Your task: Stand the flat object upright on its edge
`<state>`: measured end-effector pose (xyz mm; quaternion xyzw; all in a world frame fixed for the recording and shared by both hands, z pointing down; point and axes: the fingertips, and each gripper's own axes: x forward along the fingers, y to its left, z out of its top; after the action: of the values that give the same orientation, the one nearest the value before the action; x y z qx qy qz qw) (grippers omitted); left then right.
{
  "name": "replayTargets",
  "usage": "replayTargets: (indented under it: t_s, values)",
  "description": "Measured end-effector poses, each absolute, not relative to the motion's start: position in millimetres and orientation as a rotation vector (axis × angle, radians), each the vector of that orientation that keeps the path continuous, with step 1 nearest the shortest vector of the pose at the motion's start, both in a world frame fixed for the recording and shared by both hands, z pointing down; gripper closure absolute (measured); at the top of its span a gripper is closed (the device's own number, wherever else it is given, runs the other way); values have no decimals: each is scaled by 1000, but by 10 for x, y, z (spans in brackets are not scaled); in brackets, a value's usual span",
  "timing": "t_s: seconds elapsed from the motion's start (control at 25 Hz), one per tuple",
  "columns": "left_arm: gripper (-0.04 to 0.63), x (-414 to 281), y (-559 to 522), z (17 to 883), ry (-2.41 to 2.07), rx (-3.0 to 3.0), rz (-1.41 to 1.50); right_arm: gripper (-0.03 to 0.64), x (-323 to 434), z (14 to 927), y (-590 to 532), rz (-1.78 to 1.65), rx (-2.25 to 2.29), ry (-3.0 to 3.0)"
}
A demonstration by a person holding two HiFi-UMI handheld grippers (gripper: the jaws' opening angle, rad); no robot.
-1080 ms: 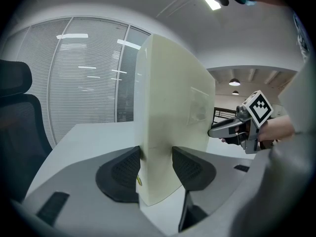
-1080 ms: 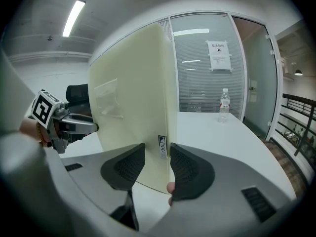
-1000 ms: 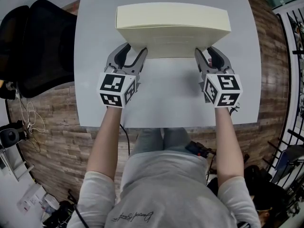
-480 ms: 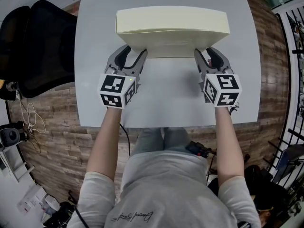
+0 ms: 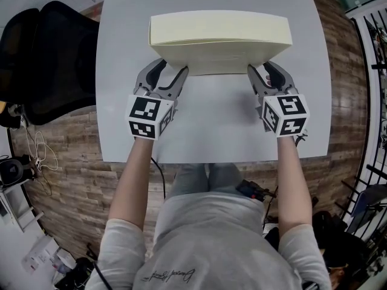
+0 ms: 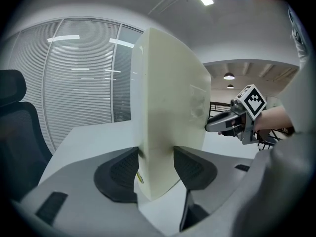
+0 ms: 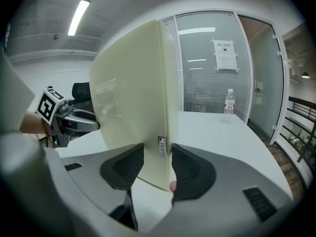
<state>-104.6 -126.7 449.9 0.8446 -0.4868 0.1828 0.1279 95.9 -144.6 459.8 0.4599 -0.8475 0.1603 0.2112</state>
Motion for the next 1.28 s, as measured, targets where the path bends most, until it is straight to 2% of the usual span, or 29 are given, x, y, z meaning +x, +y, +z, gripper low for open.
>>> replayTargets:
  t_s: [0.48, 1.28]
  values:
    - [357, -1025, -1278, 4481, -1442, 2439, 545, 396, 959, 4583, -1473, 447, 1273, -2354]
    - [348, -1031, -1276, 4466, -1447, 2422, 541, 393, 974, 4561, -1472, 451, 1267, -2357]
